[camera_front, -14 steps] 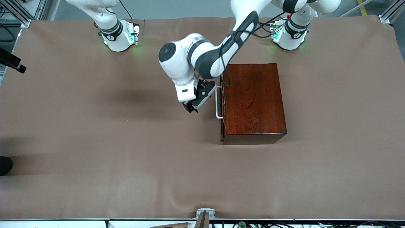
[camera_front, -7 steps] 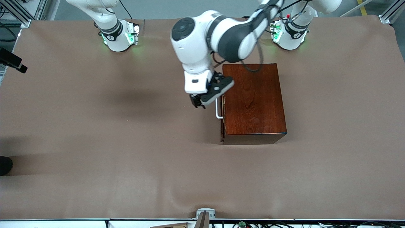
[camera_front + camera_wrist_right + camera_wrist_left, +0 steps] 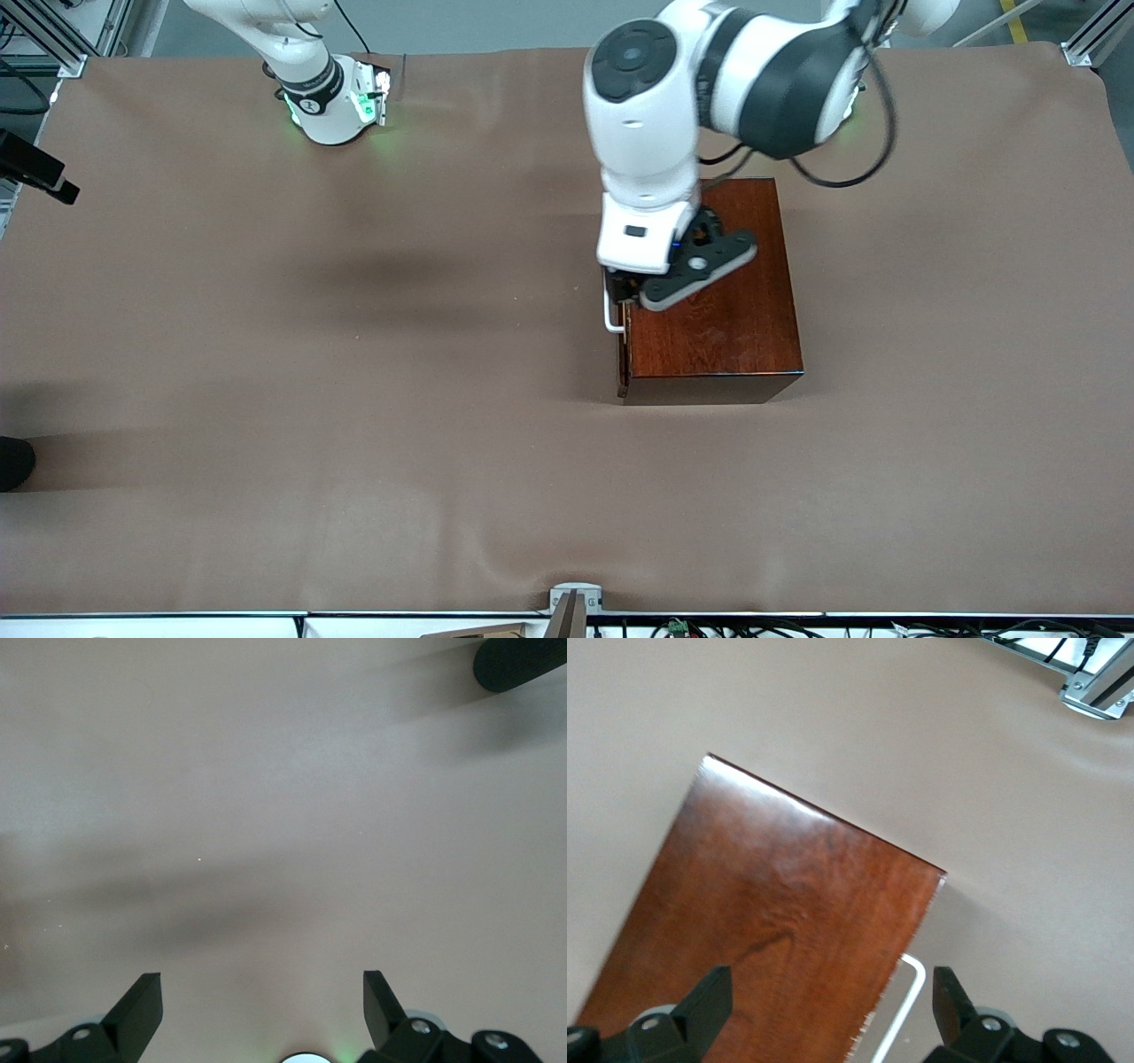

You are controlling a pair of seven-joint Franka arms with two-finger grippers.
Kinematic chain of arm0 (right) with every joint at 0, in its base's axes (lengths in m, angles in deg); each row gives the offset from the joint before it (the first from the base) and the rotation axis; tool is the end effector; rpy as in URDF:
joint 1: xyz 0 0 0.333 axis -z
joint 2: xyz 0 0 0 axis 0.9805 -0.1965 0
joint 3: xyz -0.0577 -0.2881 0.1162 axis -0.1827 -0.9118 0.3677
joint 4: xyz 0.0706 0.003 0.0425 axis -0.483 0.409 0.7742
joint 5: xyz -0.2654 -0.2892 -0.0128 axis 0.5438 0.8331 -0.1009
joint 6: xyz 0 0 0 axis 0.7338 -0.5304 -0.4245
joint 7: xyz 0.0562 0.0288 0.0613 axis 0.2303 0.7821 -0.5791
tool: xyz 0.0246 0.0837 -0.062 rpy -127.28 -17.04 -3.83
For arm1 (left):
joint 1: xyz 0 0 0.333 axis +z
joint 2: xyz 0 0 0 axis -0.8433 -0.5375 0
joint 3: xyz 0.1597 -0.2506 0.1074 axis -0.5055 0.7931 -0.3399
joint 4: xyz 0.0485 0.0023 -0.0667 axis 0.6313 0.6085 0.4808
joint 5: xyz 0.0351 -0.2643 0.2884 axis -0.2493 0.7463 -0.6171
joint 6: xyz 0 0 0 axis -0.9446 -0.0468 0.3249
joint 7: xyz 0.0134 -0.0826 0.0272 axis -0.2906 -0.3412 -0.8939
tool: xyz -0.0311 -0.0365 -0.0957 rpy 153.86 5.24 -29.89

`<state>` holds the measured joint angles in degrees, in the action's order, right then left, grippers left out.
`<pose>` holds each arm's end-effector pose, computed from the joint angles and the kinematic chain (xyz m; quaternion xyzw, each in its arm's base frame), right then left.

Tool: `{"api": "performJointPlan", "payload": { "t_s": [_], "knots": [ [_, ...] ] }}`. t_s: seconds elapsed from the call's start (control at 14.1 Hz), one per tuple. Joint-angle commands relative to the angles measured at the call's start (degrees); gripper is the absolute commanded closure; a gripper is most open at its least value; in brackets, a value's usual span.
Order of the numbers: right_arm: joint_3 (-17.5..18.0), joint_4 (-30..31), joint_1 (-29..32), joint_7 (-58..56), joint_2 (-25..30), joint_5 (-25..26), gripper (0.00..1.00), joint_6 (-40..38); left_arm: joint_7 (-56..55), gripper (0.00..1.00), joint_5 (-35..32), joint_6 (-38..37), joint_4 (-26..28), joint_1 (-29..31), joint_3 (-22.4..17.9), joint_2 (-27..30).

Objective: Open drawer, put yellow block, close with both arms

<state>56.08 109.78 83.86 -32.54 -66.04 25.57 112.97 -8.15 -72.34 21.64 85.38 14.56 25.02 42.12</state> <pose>0.5186 -0.0491 0.6842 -0.9958 0.0910 0.0126 0.0024 0.5519 -0.4174 0.5405 -0.9691 -0.2191 -0.0796 0.0810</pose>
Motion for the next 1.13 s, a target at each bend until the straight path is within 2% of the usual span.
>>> {"api": "performJointPlan", "payload": {
  "t_s": [0.0,0.28,0.78,1.06],
  "knots": [
    [-0.16,-1.26,0.26,-0.44,-0.19,-0.26,0.00,-0.86,7.15,0.00,0.88,0.13,5.97,3.54,0.45,5.94],
    [-0.60,-1.69,1.14,-0.53,0.51,-0.52,0.00,-1.73,18.66,0.00,0.96,-1.62,6.95,9.60,0.54,9.10],
    [-0.42,-2.40,2.63,-0.45,0.25,-0.52,0.00,-2.70,38.79,0.00,5.00,-7.24,6.95,20.93,0.63,13.94],
    [-0.24,-2.40,2.37,-0.62,0.34,-0.34,0.00,-3.14,50.66,0.00,7.73,-7.25,10.89,28.94,2.21,19.20]
  ]
}}
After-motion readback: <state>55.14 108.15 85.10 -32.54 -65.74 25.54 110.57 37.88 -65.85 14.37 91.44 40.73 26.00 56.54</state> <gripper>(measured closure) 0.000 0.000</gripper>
